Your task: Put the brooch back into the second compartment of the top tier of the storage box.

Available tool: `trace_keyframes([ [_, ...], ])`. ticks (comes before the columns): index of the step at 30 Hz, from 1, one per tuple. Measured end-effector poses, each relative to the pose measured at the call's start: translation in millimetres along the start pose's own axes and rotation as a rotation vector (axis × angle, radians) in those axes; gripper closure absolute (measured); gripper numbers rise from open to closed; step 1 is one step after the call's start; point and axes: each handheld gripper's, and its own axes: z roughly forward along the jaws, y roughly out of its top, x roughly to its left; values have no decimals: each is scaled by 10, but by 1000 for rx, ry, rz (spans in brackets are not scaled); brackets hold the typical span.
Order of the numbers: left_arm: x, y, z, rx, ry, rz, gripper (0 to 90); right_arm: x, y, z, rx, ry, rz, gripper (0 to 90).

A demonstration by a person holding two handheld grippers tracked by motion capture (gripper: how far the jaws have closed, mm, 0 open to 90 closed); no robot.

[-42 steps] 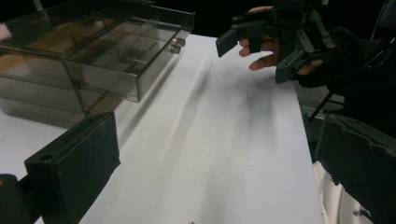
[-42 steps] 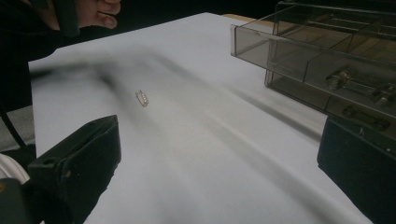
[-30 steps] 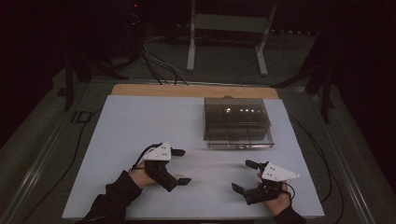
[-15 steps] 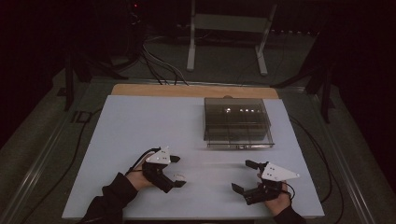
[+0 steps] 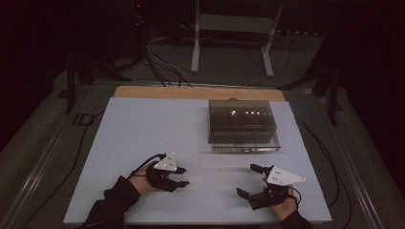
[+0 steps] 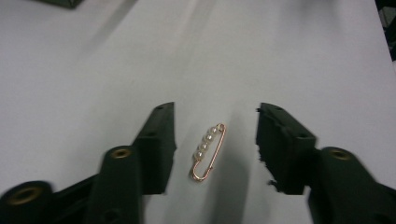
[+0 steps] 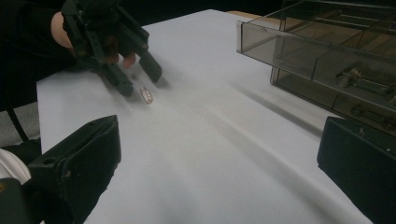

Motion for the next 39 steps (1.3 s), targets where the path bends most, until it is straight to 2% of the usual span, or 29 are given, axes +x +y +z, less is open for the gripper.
trace_keyframes([
  [8, 11, -9, 66, 30, -5, 14, 651, -1, 0, 3, -1, 3, 7, 0],
  [11, 26, 6, 64, 41, 4, 23, 728, 2, -1, 3, 2, 0, 2, 0],
  [16, 18, 21, 67, 61, 3, 55, 818, 1, -2, 5, 3, 0, 2, 0],
  [18, 12, 32, 71, 66, 3, 47, 859, -1, -3, 8, 5, 0, 5, 0],
  [25, 0, 65, 57, 87, -9, 49, 866, 1, -2, 11, 4, 1, 5, 0],
  [29, -6, 93, 27, 68, -4, 26, 869, -2, -3, 13, 5, 1, 8, 0],
  [39, 10, 218, -92, 52, -3, 25, 869, 2, 1, 12, 2, 2, 6, 0],
])
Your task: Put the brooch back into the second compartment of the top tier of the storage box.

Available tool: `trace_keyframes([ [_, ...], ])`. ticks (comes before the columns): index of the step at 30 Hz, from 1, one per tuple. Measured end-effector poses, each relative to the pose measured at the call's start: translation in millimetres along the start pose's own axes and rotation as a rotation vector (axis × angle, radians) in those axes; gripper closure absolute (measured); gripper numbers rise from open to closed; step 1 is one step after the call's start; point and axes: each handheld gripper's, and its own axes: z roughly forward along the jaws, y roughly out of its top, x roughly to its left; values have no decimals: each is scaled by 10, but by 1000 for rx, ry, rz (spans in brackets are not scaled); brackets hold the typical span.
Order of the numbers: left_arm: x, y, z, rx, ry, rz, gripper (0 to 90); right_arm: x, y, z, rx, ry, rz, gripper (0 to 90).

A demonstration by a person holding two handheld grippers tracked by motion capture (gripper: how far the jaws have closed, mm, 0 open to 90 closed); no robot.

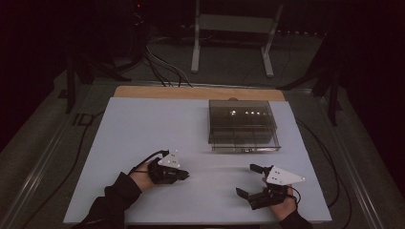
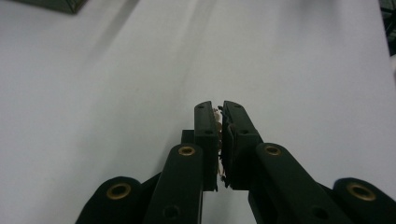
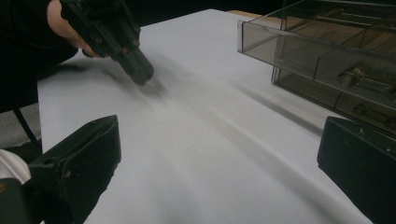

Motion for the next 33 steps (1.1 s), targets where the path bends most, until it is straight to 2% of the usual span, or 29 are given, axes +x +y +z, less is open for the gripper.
trace_keyframes([
  [15, 43, 286, -116, -38, -8, 15, 869, -1, 2, -4, -5, 1, 2, 0],
  [18, 60, 346, -124, -50, -14, 8, 869, -9, -2, -1, -4, 3, 6, 0],
  [25, 75, 469, -92, -47, -24, 26, 869, -9, -2, -8, -4, 2, 5, 0],
  [33, 138, 677, -136, -81, -33, 36, 869, -8, -2, -6, 2, -4, -4, 0],
])
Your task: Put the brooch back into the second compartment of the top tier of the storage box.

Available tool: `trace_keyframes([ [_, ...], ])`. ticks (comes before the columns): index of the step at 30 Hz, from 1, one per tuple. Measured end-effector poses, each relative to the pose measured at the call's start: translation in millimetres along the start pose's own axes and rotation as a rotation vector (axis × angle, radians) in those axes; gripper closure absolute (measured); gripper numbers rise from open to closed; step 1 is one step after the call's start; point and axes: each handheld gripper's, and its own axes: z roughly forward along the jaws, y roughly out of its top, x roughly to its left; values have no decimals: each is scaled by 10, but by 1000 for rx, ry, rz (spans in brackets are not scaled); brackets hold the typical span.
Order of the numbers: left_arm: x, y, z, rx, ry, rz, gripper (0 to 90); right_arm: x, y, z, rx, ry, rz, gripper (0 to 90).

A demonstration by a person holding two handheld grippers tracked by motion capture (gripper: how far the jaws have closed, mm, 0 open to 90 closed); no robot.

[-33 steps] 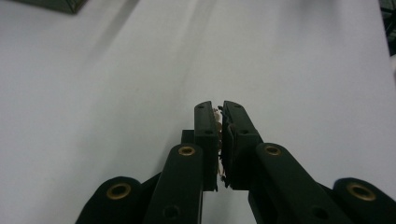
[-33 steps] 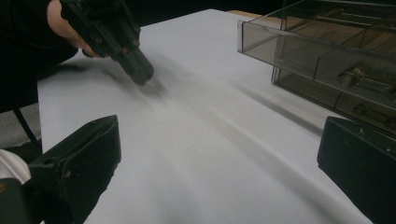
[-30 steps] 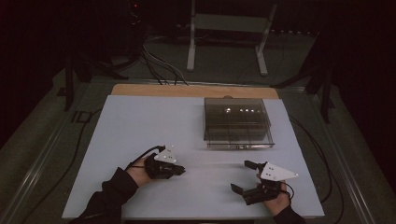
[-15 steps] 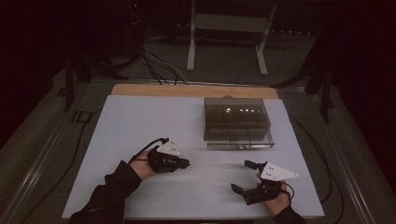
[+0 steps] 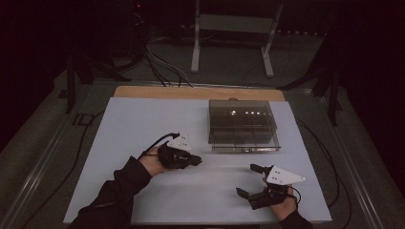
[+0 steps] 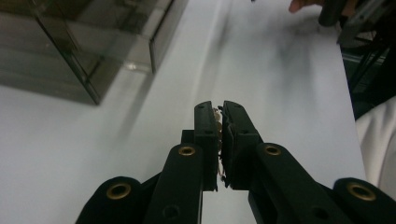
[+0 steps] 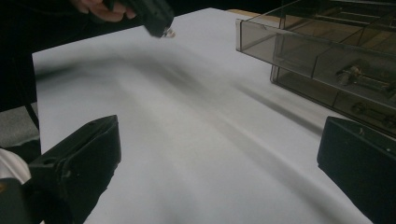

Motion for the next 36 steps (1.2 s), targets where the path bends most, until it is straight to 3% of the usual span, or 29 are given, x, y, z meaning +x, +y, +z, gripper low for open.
trace_keyframes([
  [19, 83, 450, 63, -23, -13, 40, 868, -3, 2, -7, 1, 2, 2, 0],
  [36, 158, 755, 127, -63, -17, 22, 868, -2, 3, -8, -1, 5, 3, 0],
])
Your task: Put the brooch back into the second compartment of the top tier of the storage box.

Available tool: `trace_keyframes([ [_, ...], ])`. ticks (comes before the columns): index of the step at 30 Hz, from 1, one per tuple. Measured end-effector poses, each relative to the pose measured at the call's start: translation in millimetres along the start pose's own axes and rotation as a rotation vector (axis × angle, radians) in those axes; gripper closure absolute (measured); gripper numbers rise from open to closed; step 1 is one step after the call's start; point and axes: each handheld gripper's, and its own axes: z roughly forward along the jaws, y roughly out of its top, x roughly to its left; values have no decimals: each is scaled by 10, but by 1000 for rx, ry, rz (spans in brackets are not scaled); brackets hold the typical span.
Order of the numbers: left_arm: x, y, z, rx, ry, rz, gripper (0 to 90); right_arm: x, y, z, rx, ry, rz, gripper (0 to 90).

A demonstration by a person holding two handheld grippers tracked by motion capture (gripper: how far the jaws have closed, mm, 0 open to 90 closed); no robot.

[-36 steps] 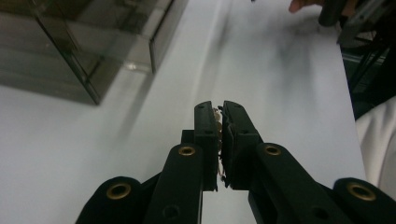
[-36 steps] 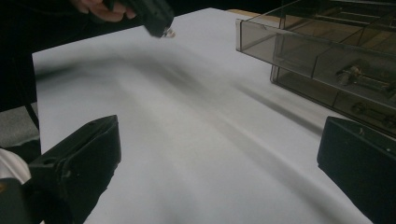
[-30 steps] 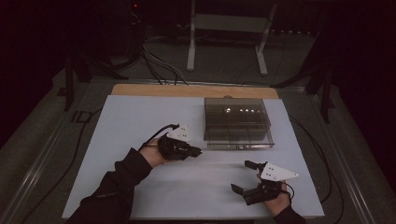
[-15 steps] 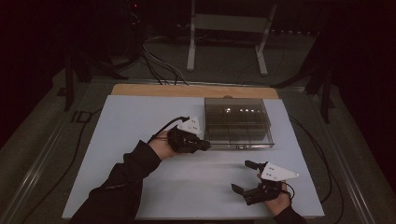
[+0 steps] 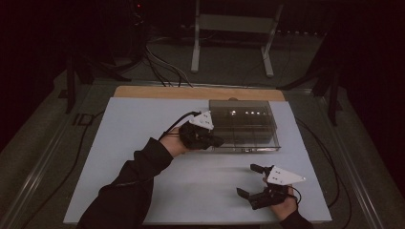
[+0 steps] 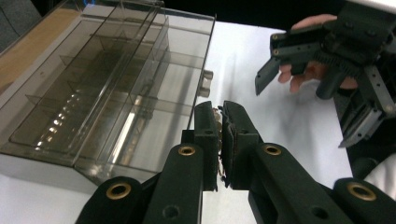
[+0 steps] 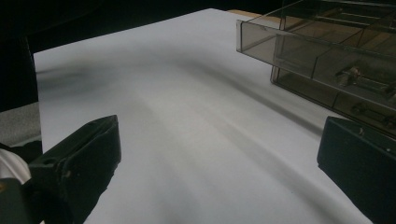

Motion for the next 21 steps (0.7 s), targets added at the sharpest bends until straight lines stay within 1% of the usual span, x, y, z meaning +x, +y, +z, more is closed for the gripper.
trace_keyframes([
  [2, 6, 32, 15, 3, 2, 5, 868, 4, 2, 0, -1, -1, -4, 0],
  [9, 20, 128, 48, -10, 7, -2, 868, 2, 2, -1, -1, 0, -3, 0],
  [11, 27, 146, 58, -19, 4, -10, 868, -1, -1, 0, -1, 1, 2, 0],
  [13, 35, 162, 76, -18, 8, -12, 868, 1, 0, 1, -2, 1, 1, 0],
  [16, 54, 190, 105, -30, 3, -30, 868, -3, -2, 4, -1, 1, 4, 0],
  [17, 58, 201, 116, -31, 9, -34, 868, -2, -2, 2, -1, 2, 3, 0],
  [19, 64, 224, 149, -31, 8, -44, 868, 0, -1, 1, -2, 2, 0, 0],
  [20, 67, 234, 163, -29, 12, -40, 868, -3, -2, 1, -1, 1, 2, 0],
  [21, 72, 244, 181, -29, 7, -48, 868, -5, -3, 1, -1, 1, 4, 0],
])
